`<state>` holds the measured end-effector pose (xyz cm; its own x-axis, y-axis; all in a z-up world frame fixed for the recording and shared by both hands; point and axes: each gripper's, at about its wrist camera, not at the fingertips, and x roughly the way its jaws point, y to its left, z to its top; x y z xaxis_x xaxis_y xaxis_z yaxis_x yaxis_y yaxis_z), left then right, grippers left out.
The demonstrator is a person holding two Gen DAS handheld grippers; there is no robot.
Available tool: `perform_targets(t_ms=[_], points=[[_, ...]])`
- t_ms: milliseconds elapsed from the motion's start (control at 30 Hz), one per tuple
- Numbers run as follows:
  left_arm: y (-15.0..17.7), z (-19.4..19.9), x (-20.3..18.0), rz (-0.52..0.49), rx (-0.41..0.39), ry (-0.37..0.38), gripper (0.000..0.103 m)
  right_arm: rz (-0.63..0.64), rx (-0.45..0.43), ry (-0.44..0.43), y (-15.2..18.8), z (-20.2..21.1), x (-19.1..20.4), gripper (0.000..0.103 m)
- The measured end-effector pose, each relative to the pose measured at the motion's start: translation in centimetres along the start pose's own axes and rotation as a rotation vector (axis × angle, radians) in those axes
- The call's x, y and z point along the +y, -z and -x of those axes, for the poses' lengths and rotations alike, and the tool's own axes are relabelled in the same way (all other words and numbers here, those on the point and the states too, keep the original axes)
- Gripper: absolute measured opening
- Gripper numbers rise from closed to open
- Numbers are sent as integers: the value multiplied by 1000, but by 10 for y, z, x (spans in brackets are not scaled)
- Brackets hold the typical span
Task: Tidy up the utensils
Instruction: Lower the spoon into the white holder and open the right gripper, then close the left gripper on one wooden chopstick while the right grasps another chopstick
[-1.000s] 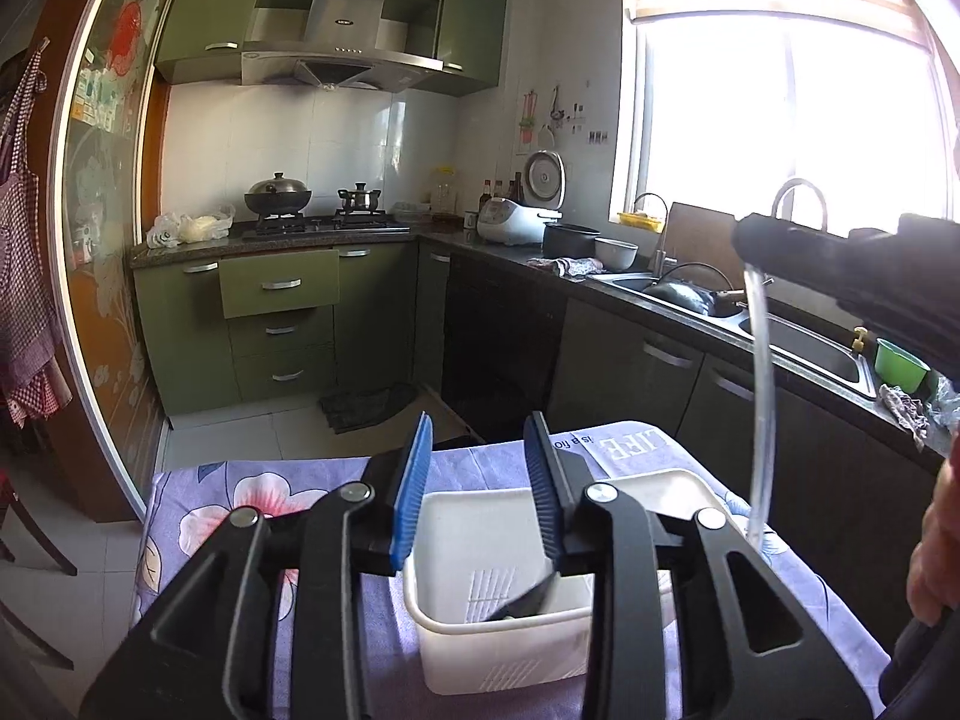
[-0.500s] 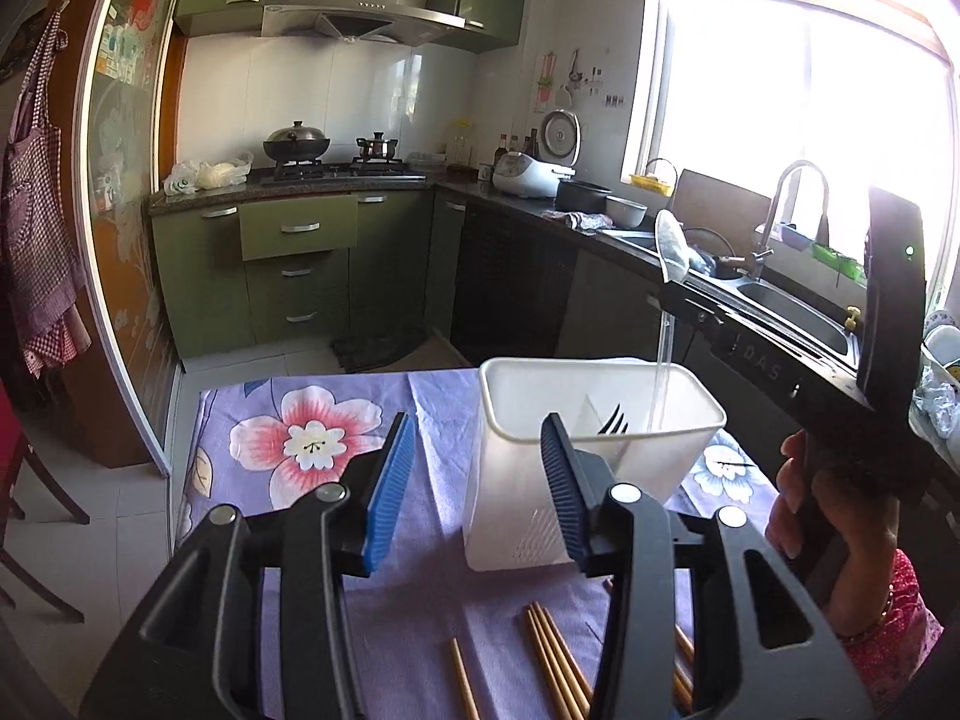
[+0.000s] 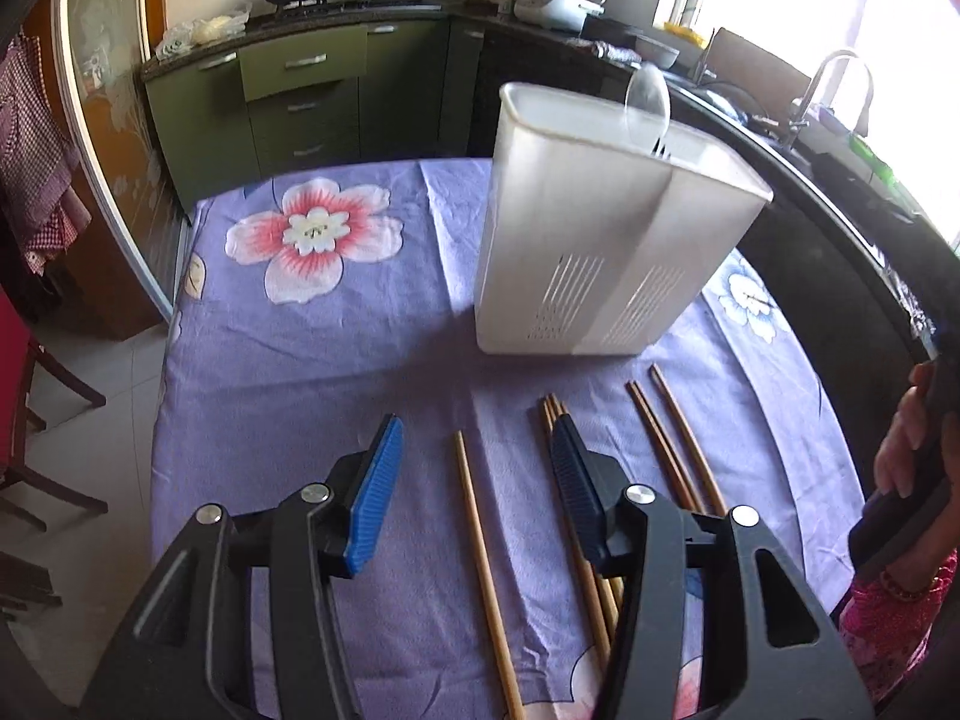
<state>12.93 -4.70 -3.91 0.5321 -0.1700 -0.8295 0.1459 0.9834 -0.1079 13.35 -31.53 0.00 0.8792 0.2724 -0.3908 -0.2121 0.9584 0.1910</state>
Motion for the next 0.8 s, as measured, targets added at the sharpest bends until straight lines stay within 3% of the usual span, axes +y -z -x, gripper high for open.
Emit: perform_targets(t_ms=[133, 200, 333, 400, 533, 667, 800], points=[[14, -33, -1, 19, 159, -3, 49, -14, 89, 20, 26, 21, -19, 35], [18, -43, -2, 34, 202, 5, 48, -27, 126, 26, 40, 30, -31, 35], [21, -53, -7, 32, 231, -21, 46, -52, 165, 37, 59, 43, -48, 38], [21, -56, -9, 30, 247, -31, 35, -62, 176, 33, 64, 48, -55, 51], [24, -60, -11, 35, 268, -49, 29, -48, 192, 29, 68, 52, -55, 51], [25, -61, -13, 24, 261, -71, 15, -4, 225, 15, 65, 48, -44, 60], [25, -59, -10, 21, 259, -66, 6, 56, 347, -10, 66, 23, -29, 59]])
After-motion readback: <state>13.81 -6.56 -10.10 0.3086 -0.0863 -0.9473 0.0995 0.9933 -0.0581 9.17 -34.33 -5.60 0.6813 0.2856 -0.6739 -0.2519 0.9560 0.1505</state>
